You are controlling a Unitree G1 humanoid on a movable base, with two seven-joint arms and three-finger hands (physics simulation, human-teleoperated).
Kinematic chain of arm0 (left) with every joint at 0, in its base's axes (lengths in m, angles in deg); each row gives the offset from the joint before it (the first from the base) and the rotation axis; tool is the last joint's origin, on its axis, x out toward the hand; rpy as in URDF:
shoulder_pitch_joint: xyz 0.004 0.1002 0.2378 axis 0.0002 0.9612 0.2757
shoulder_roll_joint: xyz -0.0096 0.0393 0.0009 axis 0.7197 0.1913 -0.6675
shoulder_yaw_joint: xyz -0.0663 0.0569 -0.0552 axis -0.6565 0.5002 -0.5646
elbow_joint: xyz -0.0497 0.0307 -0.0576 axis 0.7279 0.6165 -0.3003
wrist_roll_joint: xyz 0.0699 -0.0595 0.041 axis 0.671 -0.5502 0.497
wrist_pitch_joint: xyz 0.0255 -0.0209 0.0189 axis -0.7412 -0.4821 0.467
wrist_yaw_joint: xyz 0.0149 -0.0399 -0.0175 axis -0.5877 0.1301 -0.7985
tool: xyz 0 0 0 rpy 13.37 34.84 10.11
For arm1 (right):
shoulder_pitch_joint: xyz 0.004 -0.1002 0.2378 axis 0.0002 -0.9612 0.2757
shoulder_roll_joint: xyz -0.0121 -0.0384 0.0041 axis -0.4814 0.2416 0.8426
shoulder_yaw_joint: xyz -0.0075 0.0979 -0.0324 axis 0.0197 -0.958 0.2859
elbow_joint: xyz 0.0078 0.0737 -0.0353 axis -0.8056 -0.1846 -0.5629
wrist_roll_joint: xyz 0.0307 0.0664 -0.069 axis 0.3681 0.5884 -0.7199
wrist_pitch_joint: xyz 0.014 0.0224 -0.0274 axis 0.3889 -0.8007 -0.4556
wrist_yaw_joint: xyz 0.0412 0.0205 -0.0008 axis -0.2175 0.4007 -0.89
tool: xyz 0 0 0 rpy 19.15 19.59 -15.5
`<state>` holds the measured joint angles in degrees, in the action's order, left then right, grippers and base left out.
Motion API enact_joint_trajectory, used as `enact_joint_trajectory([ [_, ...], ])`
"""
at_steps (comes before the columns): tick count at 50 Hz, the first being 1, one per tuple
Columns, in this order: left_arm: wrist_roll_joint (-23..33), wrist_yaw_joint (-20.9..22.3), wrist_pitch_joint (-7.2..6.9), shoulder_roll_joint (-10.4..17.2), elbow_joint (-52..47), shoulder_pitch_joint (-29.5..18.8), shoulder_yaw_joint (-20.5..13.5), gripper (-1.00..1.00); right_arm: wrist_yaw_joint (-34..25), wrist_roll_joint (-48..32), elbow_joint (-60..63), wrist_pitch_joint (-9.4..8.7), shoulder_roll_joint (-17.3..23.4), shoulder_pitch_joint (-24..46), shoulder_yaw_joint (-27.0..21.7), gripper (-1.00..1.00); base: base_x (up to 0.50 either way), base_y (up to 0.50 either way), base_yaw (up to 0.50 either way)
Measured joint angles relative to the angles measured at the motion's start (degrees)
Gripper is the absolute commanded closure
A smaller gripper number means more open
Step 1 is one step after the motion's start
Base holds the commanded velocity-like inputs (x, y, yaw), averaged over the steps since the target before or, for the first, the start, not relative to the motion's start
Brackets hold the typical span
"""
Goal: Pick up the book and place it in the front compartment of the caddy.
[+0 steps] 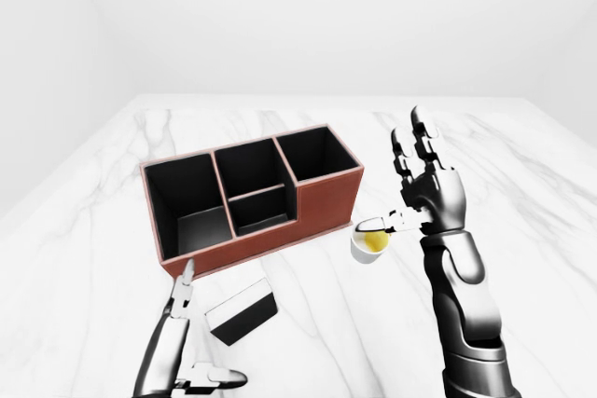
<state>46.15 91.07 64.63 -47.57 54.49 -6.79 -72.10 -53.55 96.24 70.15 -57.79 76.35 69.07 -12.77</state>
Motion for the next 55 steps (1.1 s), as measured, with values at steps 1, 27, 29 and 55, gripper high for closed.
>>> enact_joint_trajectory([
  [1, 0.1, -0.3, 0.00, 0.2, 0.1, 0.1, 0.3, -1.00, 0.0, 0.0, -0.1, 0.00, 0.0, 0.0, 0.0, -1.00, 0.00, 0.00, 0.00],
  [27, 2.7, -7.4, 0.00, 6.7, 4.3, 0.0, 7.1, -1.00, 0.0, 0.0, -0.1, 0.00, -0.1, 0.0, 0.2, -1.00, 0.00, 0.00, 0.00],
  [29, 2.8, -7.8, 0.00, 7.1, 4.6, -0.1, 7.4, -1.00, 0.1, 0.0, -0.1, 0.00, -0.1, -0.1, 0.3, -1.00, 0.00, 0.00, 0.00],
  [55, 2.3, -10.5, 0.00, 10.2, 11.9, -3.1, 7.5, -1.00, 0.1, -0.3, -0.1, 0.00, -0.3, -0.1, 0.5, -1.00, 0.00, 0.00, 0.00],
])
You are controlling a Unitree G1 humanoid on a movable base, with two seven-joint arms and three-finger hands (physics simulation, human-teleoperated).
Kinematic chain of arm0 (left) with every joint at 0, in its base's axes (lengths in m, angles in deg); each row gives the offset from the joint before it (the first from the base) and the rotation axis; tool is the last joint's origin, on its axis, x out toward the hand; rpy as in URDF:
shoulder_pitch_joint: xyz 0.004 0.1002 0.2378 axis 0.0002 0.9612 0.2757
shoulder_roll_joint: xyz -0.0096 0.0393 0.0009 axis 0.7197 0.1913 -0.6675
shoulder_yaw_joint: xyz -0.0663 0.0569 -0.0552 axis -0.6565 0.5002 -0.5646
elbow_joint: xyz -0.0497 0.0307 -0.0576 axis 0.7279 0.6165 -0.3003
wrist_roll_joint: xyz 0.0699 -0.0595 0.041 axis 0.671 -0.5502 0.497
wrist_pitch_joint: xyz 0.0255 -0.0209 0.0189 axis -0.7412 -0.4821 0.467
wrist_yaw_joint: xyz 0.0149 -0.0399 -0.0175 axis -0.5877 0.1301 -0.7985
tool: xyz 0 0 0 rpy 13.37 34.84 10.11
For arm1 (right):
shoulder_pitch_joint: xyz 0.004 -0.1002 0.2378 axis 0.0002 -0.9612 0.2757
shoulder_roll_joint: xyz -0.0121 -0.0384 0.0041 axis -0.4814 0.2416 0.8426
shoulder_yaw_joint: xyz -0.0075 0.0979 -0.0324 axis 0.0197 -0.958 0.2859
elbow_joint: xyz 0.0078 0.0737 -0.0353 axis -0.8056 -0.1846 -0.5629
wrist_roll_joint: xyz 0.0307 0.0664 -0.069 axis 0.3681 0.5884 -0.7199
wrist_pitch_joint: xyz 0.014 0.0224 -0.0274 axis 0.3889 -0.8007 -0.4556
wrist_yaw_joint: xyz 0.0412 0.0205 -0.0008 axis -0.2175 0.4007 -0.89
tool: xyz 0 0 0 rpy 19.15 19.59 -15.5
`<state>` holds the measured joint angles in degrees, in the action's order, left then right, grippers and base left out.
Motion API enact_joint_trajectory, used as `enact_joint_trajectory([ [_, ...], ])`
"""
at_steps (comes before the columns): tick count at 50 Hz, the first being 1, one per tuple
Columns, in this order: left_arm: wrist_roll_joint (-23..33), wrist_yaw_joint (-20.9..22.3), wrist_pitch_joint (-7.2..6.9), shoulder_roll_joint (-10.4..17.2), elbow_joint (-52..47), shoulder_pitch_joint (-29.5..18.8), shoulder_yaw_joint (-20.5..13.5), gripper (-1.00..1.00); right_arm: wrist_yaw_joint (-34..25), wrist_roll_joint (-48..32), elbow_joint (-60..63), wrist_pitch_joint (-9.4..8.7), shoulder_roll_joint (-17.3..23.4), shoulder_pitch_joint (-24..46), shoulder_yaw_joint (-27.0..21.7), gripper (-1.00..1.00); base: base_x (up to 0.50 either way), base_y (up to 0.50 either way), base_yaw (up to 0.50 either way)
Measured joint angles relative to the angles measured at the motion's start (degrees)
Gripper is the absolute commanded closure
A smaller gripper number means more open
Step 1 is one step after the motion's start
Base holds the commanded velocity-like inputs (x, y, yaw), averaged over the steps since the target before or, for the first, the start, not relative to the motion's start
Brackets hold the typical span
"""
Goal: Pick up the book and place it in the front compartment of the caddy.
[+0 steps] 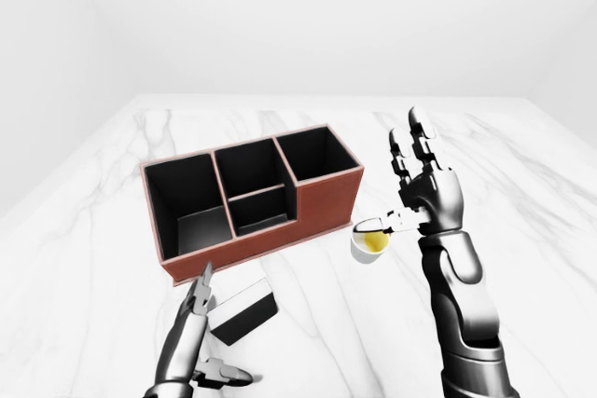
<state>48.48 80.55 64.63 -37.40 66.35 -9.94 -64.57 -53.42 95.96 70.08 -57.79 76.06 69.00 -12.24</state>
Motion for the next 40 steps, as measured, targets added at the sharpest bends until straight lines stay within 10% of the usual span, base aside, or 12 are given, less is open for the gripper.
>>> enact_joint_trajectory([
  [15, 0.8, -1.6, 0.00, 1.1, 4.1, -1.5, 0.9, -1.00, 0.0, 0.2, -0.5, 0.00, 0.0, 0.2, -0.1, -1.00, 0.00, 0.00, 0.00],
  [22, 0.2, -2.3, 0.00, 1.6, 4.1, -1.6, 1.3, 0.84, -0.1, 0.3, -1.1, 0.00, 0.0, 0.3, -0.1, -1.00, 0.00, 0.00, 0.00],
  [40, -0.2, -3.5, 0.00, 2.4, 4.6, -1.5, 2.2, 0.87, 0.0, 0.6, -0.8, 0.00, 0.0, 0.1, -0.1, -1.00, 0.00, 0.00, 0.00],
])
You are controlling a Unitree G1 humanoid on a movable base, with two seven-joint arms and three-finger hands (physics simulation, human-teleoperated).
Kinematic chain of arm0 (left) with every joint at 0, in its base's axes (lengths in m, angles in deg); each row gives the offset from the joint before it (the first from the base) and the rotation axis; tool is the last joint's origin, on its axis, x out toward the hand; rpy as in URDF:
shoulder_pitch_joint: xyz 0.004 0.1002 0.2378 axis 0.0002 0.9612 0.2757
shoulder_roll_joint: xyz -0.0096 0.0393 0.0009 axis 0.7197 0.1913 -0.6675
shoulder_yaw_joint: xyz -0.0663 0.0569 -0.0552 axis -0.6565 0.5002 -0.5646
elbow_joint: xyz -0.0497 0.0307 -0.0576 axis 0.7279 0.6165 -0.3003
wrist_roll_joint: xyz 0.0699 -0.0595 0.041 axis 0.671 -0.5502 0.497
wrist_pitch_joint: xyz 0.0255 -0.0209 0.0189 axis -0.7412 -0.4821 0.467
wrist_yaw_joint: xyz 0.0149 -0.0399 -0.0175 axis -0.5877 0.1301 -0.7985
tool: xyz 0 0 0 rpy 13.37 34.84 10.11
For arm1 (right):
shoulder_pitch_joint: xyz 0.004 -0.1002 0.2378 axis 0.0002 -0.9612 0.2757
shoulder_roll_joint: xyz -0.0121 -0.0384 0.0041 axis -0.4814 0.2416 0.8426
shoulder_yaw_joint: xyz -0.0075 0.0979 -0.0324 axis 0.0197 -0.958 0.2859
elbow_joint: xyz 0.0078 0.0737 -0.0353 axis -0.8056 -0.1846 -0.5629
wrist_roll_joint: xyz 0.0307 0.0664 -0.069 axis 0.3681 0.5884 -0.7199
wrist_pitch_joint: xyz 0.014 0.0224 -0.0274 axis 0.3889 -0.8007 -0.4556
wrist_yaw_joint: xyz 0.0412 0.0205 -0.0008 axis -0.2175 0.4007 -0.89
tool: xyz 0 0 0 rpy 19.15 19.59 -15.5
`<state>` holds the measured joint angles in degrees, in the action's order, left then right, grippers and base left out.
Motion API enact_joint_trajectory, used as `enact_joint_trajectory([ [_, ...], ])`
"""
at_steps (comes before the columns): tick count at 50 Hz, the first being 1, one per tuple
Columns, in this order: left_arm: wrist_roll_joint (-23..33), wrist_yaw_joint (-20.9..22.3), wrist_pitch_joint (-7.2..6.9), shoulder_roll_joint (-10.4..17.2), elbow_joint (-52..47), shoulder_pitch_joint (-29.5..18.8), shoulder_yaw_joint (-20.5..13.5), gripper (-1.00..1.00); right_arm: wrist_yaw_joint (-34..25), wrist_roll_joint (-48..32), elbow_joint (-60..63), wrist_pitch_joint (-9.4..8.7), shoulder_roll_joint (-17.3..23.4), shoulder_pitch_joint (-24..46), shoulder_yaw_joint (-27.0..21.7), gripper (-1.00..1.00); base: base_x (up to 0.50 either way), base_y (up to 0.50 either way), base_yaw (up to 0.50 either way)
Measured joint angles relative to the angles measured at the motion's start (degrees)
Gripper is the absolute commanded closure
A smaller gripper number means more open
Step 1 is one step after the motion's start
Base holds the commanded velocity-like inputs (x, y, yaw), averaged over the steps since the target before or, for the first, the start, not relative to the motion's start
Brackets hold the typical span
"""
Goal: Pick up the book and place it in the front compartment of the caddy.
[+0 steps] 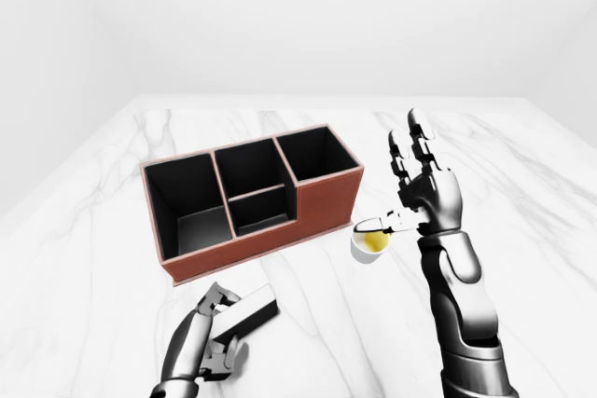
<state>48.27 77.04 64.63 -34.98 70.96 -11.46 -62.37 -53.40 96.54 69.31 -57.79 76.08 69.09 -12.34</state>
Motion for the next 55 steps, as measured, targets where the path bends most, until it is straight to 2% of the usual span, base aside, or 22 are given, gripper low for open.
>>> enact_joint_trajectory([
  [6, 0.6, -0.3, 0.00, 0.0, -0.3, 0.2, 0.3, 0.91, 0.0, 0.1, 0.2, 0.00, 0.0, -0.1, 0.0, -1.00, 0.00, 0.00, 0.00],
  [22, 0.0, 2.4, 0.00, -0.9, -4.0, 1.0, 0.2, 0.93, 0.1, 0.3, 0.7, 0.00, 0.0, -0.2, -0.2, -1.00, 0.00, 0.00, 0.00],
  [40, -2.3, 5.6, -0.18, -1.6, -10.7, -1.3, 0.0, 0.93, 0.6, 1.1, 1.9, 0.00, 0.5, -0.1, -1.0, -1.00, 0.00, 0.00, 0.00],
  [44, -2.9, 6.5, -1.06, -1.8, -12.7, -1.9, 0.0, 0.93, 0.6, 1.3, 2.1, 0.00, 0.6, 0.0, -1.2, -1.00, 0.00, 0.00, 0.00],
  [49, -3.3, 7.5, -2.86, -2.0, -15.3, -2.9, 0.0, 0.93, 0.7, 1.5, 2.6, 0.00, 0.7, 0.0, -1.4, -1.00, 0.00, 0.00, 0.00],
  [55, -3.6, 8.8, -5.99, -2.0, -18.9, -4.2, 0.4, 0.93, 0.8, 1.6, 2.9, 0.00, 0.8, 0.1, -1.7, -1.00, 0.00, 0.00, 0.00],
])
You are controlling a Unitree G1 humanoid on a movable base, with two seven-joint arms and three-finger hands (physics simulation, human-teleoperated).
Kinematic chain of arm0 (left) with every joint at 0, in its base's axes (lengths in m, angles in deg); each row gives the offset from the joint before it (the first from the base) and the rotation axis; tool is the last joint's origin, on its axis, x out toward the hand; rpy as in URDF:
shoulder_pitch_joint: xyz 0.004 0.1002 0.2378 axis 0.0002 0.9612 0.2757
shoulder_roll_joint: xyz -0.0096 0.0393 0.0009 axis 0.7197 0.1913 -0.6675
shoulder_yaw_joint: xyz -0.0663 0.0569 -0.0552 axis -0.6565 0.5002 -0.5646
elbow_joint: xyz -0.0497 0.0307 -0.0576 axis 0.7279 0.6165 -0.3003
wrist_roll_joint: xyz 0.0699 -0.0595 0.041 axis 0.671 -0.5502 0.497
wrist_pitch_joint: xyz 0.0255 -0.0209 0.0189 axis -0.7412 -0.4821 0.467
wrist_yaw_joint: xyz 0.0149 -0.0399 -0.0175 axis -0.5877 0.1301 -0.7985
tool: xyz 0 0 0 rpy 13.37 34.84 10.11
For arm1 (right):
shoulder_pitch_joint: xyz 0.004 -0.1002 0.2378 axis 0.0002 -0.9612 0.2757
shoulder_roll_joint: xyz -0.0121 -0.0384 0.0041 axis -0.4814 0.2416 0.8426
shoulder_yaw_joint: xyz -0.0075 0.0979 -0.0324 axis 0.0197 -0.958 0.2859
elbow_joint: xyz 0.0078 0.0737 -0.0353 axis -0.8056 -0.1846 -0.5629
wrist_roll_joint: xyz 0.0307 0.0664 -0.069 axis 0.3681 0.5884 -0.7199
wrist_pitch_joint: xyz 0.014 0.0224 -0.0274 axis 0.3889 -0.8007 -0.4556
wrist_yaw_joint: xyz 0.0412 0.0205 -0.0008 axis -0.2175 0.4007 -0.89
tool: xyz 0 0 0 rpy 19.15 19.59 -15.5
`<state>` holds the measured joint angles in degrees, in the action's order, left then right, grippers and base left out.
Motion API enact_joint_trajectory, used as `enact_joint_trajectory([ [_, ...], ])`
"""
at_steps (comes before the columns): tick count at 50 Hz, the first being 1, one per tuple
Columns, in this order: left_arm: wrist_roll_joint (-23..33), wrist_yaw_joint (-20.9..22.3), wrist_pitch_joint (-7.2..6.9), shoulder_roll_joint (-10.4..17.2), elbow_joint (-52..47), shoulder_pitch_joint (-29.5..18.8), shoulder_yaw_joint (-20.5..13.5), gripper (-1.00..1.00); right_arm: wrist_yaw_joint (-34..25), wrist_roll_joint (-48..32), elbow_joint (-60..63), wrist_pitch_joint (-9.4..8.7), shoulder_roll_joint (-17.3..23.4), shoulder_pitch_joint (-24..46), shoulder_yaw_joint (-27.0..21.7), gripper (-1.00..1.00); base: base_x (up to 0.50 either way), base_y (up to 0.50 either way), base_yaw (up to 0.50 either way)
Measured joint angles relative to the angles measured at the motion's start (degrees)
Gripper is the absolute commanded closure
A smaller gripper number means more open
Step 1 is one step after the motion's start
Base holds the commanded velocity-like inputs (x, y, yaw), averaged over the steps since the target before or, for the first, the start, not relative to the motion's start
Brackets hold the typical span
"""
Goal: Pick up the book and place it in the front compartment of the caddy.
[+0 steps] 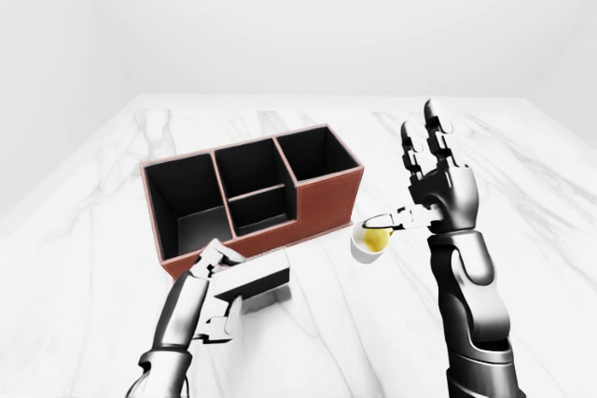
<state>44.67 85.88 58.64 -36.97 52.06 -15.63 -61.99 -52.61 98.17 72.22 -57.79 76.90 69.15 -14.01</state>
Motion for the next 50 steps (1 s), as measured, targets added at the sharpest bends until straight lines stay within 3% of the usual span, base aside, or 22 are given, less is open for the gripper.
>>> enact_joint_trajectory([
  [6, -0.6, 1.6, -4.01, 0.2, -3.5, -2.1, 0.2, 0.94, 0.0, 0.2, 0.3, 0.00, 0.0, 0.0, -0.1, -1.00, 0.00, 0.00, 0.00],
  [33, -5.8, 6.0, -4.01, 3.4, -9.9, -19.2, 1.3, 0.94, 0.1, 0.3, -0.1, 0.00, 0.0, 0.3, 0.1, -1.00, 0.00, 0.00, 0.00],
  [50, -10.8, 4.8, -4.01, 6.7, -5.5, -30.2, -1.8, 0.95, 0.0, 0.3, -0.4, 0.00, -0.1, 0.0, 0.2, -1.00, 0.00, 0.00, 0.00],
])
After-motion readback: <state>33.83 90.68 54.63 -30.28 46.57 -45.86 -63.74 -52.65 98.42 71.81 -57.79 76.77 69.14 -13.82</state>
